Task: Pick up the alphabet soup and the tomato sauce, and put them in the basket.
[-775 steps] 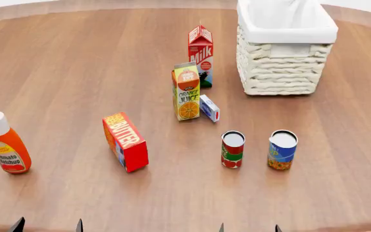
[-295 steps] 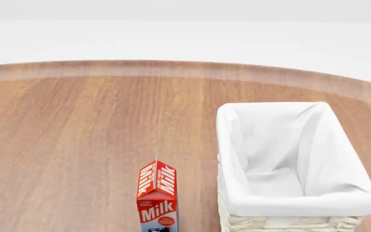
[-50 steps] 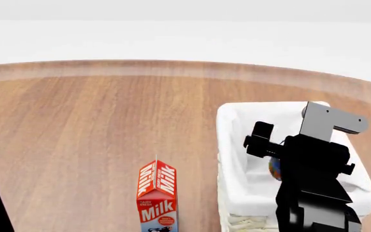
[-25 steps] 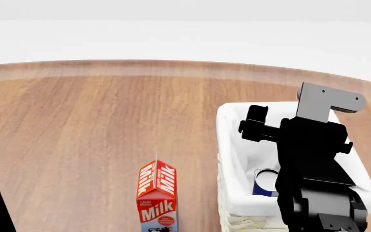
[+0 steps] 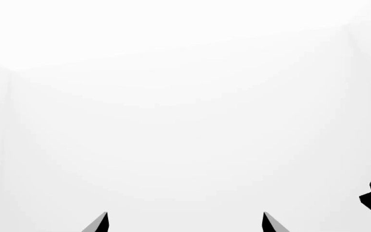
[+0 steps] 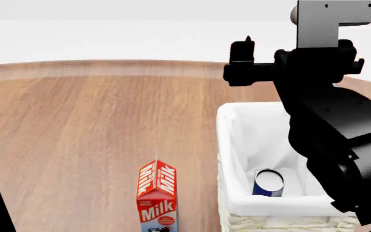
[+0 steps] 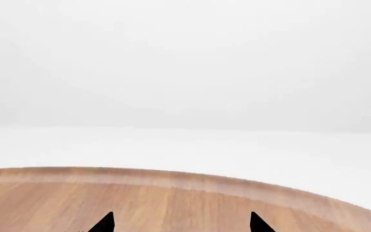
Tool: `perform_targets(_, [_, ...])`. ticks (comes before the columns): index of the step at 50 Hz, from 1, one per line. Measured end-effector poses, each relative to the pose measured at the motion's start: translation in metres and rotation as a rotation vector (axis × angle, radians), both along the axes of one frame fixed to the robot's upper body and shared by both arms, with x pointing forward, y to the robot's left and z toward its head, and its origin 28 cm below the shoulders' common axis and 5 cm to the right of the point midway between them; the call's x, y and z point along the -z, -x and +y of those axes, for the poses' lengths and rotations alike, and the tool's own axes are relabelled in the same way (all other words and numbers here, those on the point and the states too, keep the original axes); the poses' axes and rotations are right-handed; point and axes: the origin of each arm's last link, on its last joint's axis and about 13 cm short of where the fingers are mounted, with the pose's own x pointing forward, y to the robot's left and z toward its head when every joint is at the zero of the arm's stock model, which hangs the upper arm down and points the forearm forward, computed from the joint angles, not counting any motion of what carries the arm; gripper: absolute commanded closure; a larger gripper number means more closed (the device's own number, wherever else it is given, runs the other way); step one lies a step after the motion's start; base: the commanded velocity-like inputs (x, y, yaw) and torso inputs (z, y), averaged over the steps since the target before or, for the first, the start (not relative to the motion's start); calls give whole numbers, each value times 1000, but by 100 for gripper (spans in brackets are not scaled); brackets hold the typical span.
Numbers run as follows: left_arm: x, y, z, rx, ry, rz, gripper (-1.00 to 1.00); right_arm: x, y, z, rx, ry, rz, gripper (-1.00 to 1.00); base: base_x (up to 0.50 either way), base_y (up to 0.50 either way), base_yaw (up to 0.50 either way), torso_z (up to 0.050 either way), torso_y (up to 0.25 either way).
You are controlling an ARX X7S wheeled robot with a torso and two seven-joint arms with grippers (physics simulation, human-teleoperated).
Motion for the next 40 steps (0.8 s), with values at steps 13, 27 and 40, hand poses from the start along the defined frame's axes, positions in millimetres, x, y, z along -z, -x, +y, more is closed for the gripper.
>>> perform_targets(13, [0, 0, 0, -2, -2, -1, -100, -27, 35, 11, -157, 102, -43, -100, 0, 0, 0, 0, 0])
perform_targets(27, [-1, 1, 0, -3, -1, -3, -100, -33, 77, 20, -391, 217, -42, -100, 0, 0, 0, 0, 0])
perform_targets(40, [-2, 3, 0, -4, 1, -8, -100, -28, 110, 23, -609, 318, 0, -100, 0, 0, 0, 0, 0])
